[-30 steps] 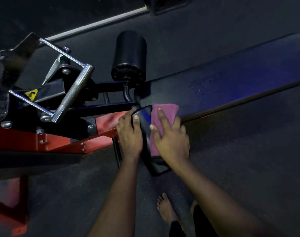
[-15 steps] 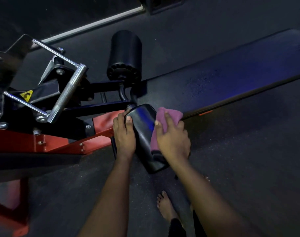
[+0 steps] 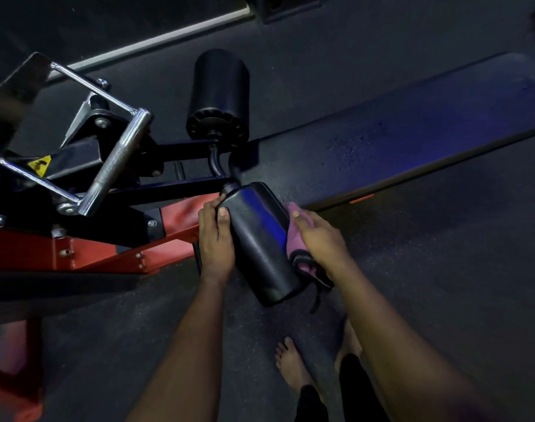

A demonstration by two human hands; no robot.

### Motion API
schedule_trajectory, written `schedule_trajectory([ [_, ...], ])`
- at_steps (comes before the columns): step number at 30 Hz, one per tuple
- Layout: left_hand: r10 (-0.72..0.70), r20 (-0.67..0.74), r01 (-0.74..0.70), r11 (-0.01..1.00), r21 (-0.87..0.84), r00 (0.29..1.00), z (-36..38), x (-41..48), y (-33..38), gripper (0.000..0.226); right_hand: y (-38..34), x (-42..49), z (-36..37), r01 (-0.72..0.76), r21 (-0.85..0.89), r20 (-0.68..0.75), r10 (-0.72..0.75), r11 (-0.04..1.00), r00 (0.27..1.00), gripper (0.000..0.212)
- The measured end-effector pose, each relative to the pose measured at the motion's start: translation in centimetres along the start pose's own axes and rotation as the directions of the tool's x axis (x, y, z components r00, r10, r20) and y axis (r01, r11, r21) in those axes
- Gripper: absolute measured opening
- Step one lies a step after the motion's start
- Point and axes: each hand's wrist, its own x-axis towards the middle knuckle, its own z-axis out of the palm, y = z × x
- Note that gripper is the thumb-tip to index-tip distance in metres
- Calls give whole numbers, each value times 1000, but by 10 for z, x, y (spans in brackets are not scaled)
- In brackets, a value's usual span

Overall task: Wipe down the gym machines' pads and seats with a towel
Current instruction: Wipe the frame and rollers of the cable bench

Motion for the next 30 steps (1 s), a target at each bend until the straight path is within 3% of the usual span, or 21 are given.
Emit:
schedule_trajectory([
  [2,-8,-2,8,999,-36,1000,-1,0,-9,33,5,-20,6,100,-178,-92,-118,979,989,56],
  [5,-15,-12,14,996,-84,1000,-2,0,-14,31,8,-33,8,181,-196,-131,-209,964,969,57],
  [7,-19,3,20,994,-104,1000,-2,-2,-12,27,7,-11,4,101,-175,-78,-116,979,990,52],
  [9,-19,21,21,992,-121,1000,-2,-2,-11,24,2,19,-1,-5,-67,66,9,998,998,54],
  [11,-37,45,43,991,-125,998,-2,-1,-6,22,5,52,1,-137,101,194,116,985,974,79],
  [13,-90,73,99,987,-128,993,-2,-2,-2,23,0,57,1,-148,109,189,126,983,974,87],
  [16,-132,99,148,973,-176,986,-3,-4,-2,19,-10,13,3,142,-215,-41,-154,966,987,57],
  [18,-109,75,121,976,-181,991,-1,-4,-6,21,-11,-26,10,329,-340,-119,-388,881,914,57],
  [20,-100,75,112,976,-187,992,0,-4,-6,21,-18,-43,27,396,-442,-154,-503,805,850,61],
  [23,-66,65,77,982,-174,996,0,-3,-3,25,-41,-34,49,370,-580,-198,-566,726,801,62],
  [26,-38,61,48,984,-172,997,-1,0,-13,23,-73,-7,52,392,-597,-174,-590,700,789,60],
  [30,-43,74,53,989,-139,996,-2,1,-14,22,-96,29,36,397,-434,-59,-465,809,883,53],
])
